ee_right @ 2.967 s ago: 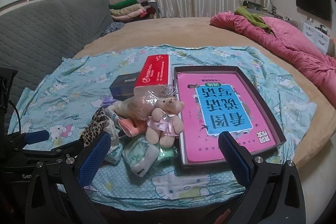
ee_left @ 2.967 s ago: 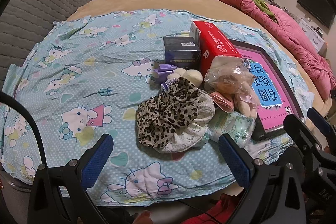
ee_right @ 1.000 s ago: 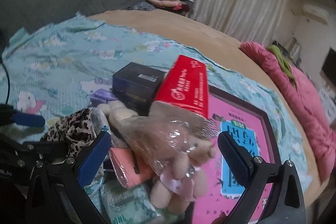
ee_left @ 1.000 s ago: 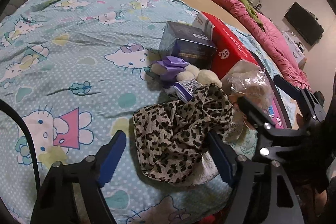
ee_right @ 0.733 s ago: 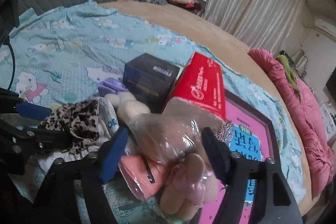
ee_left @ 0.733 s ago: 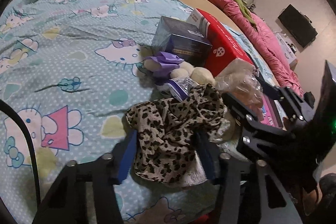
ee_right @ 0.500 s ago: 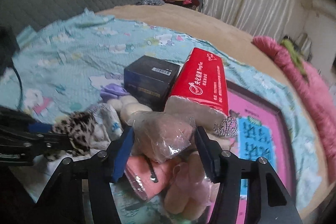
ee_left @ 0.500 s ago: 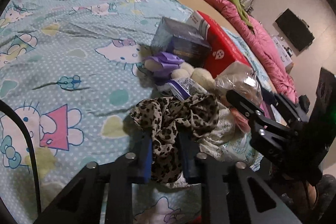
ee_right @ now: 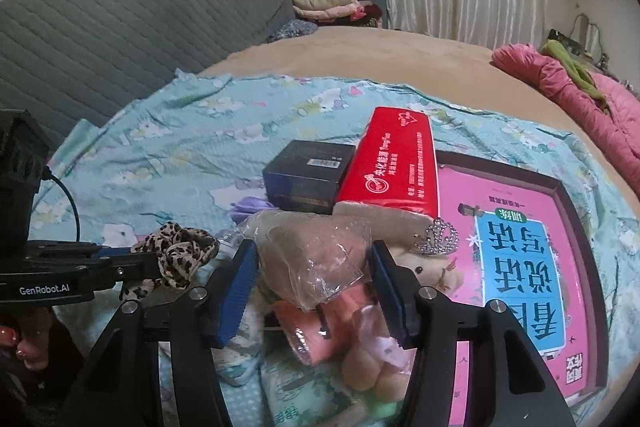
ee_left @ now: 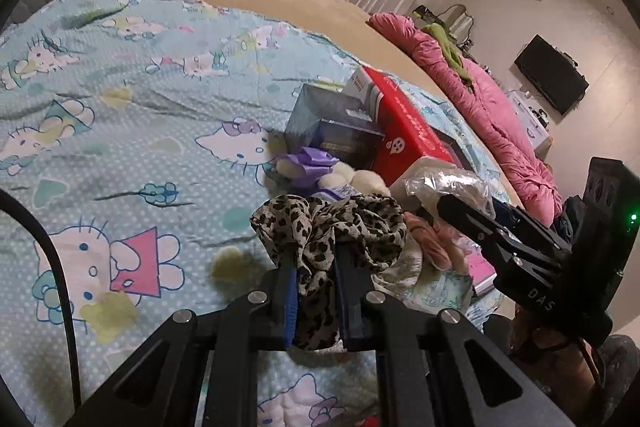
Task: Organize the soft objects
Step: 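Grasp the leopard-print scrunchie with the left tool while the right tool grasps the plastic-wrapped item, then carry both held items over the pink book box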
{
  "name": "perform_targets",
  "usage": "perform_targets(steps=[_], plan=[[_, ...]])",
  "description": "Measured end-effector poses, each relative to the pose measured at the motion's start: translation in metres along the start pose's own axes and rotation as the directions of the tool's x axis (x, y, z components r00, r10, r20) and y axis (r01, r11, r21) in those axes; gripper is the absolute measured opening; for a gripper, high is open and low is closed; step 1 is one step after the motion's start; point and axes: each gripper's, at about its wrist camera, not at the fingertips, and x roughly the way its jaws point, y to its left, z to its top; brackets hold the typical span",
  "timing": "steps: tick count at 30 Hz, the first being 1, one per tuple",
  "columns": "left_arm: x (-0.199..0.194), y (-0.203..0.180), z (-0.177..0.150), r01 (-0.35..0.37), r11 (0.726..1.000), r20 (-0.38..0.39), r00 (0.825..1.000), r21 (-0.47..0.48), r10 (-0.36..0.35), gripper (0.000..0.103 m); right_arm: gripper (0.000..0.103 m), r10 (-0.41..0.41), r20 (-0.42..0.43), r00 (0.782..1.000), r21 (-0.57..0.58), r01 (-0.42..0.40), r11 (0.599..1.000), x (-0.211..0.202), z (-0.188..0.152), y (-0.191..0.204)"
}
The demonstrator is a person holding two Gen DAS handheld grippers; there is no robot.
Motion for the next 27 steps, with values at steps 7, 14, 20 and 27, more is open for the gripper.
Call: perform_targets(steps=[7, 14, 20, 27], plan=[[-0.013, -0.017, 0.0, -0.034, 0.998, 0.041, 0.999, 0.05, 0.032, 0.016, 0.058, 0.008, 0.05, 0.999, 0.023, -0.009, 1.0, -0.017, 0.004, -0.005], [-0.021, -0.034, 0.001, -0.066, 0.995, 0.059, 0.996, 0.074, 0.062, 0.016, 0.058, 0.003, 0.089, 0.996, 0.066, -0.009, 0.998, -0.037, 0.005, -0.018], [-0.027, -0.049, 0.003, -0.088, 0.992, 0.07, 0.994, 0.095, 0.081, 0.016, 0.058, -0.01, 0.122, 0.992, 0.103, -0.002, 0.995, -0.051, 0.005, -0.032], [-0.03, -0.075, 0.009, -0.087, 0.988, 0.068, 0.995, 0.129, 0.079, 0.016, 0.058, -0.038, 0.17, 0.985, 0.169, 0.009, 0.986, -0.071, 0.004, -0.054]])
